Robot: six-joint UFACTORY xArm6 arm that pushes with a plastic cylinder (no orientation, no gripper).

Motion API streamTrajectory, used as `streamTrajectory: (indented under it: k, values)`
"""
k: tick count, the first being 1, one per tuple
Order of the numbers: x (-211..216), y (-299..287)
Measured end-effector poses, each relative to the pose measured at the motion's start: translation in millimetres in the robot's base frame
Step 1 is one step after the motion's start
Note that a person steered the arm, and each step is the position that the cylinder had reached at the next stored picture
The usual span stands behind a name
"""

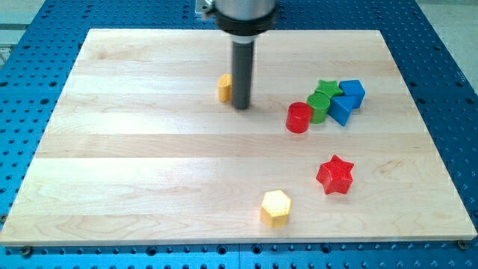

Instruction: Move the yellow heart vertically above the red circle

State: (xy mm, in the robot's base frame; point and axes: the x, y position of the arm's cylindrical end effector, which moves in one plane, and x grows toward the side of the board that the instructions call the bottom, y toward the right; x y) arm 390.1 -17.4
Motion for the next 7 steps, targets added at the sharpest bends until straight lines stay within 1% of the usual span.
streamTrajectory:
  k: [1, 2, 3, 6, 7]
  values:
    - [-21, -9]
    - [-76, 30]
    - [-41, -10]
    - [-42, -11]
    - [-48, -11]
